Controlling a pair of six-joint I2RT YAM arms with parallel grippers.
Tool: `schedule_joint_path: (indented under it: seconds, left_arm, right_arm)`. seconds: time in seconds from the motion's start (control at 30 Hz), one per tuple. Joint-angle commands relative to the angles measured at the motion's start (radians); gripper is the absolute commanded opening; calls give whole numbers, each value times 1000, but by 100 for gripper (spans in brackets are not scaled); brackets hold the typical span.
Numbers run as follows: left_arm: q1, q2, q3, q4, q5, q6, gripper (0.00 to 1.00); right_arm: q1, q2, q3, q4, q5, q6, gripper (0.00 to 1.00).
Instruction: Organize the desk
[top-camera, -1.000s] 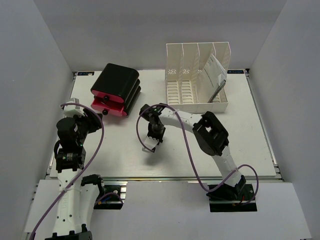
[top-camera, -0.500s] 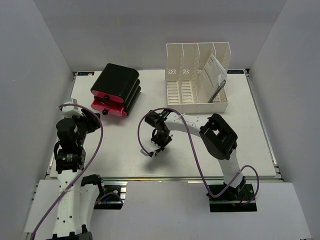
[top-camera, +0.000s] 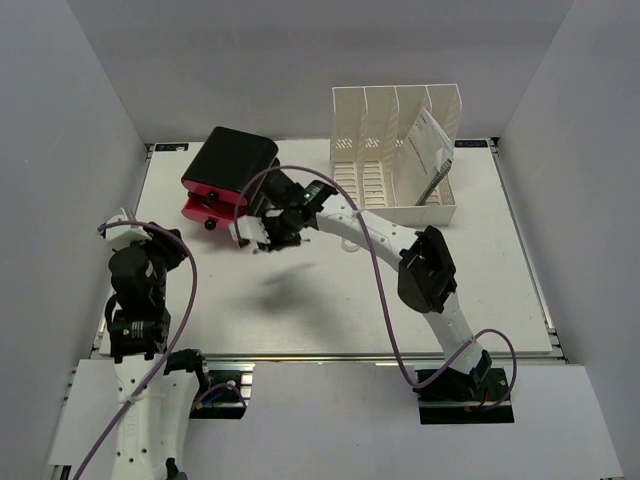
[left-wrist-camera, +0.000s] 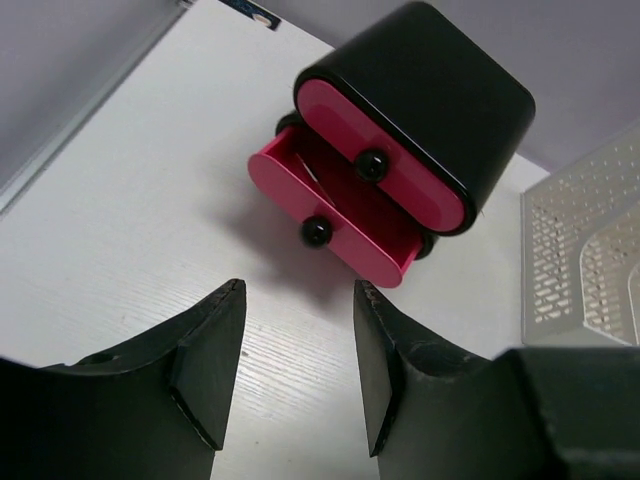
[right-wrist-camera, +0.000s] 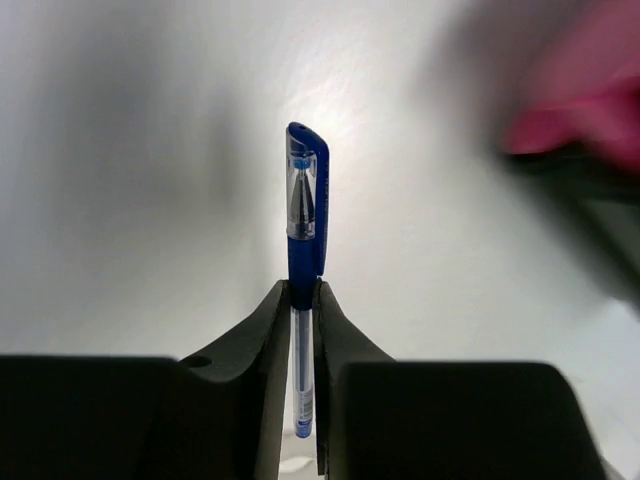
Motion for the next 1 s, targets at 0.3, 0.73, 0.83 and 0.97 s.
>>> schedule_joint_path:
  seconds: [0.3, 0.73, 0.83, 0.97]
  left_arm:
    - [16, -49, 23, -25, -125, -38, 56]
    - [16, -54, 24, -26, -126, -38, 56]
    - [16, -52, 23, -23, -119, -36, 56]
    - [16, -52, 23, -23, -118, -36, 56]
  right_arm:
    - [10, 34, 232, 481, -63, 646, 0]
    - [48, 132, 188, 972, 66, 738, 0]
    - [50, 150, 174, 1027, 82, 705, 0]
    - [53, 178, 154, 1111, 106, 643, 0]
